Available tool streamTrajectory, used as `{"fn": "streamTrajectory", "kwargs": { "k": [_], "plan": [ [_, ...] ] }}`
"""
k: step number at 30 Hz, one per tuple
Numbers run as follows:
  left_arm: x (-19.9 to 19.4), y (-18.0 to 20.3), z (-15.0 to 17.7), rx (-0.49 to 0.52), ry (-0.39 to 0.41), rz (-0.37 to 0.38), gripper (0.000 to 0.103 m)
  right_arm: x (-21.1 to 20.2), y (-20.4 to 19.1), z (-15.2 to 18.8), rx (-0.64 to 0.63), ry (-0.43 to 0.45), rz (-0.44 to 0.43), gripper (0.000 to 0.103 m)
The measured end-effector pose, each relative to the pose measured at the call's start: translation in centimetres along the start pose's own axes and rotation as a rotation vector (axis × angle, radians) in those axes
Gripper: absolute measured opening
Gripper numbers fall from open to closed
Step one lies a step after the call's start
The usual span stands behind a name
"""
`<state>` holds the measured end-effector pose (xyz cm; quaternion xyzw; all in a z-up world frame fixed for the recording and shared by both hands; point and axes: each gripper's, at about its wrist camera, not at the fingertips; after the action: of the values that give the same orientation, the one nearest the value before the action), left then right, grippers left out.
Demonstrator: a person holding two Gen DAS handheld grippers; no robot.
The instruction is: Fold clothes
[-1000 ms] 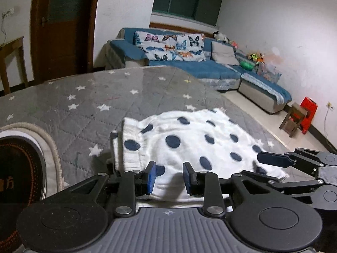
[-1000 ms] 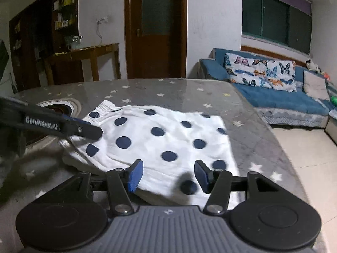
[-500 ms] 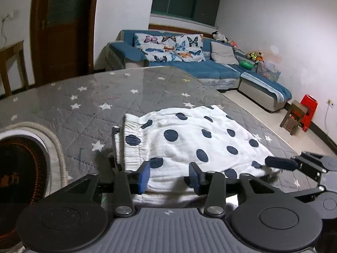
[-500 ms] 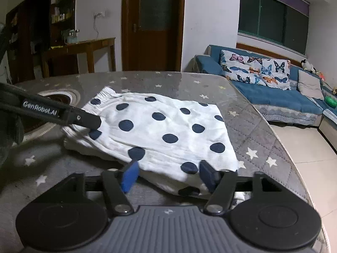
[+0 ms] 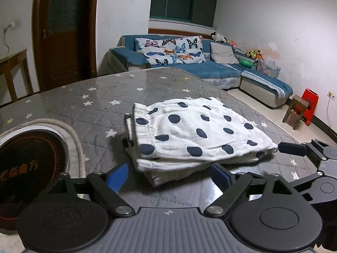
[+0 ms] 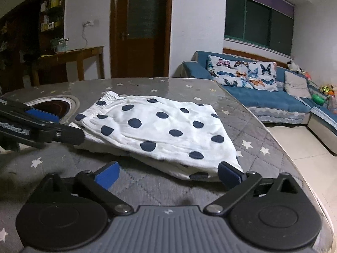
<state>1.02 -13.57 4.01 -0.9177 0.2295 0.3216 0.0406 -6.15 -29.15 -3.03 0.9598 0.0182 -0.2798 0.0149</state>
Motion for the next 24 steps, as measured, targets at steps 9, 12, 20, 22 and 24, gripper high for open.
{"fn": "streamTrajectory", "kwargs": {
  "k": [9,12,20,22,24],
  "plan": [
    [-2.0,-0.1,1.1,0.017,0.031,0.016,0.103,-1.3,-0.6,0.8,0.045,0.023,0.045,0.103],
    [-2.5,0.1,1.7,0.025,0.032,0.019,0.103,-1.7,-0.9,1.1,0.048,0.03,0.062,0.103],
    [-3.7,0.3,2.9,0.028,0.032,0.014,0.103,-2.2,-1.8,1.9,0.078,0.037,0.07,0.103],
    [-3.9,0.2,3.1,0.023,0.03,0.011,0.103,-2.3,-1.9,2.1,0.088,0.043,0.071,0.103],
    [-4.0,0.1,3.3,0.019,0.026,0.008,0.103,-2.5,-2.0,2.1,0.095,0.046,0.077,0.103]
  ]
}}
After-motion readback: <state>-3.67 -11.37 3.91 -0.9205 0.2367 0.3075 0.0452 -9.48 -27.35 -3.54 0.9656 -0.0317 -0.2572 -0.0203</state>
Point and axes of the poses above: each gripper's, at about its wrist camera, not at the fingertips, and x roughly the way its jaws point, y to its right, z to its underside, and after that the axes turned 1 degree about x, right-handed
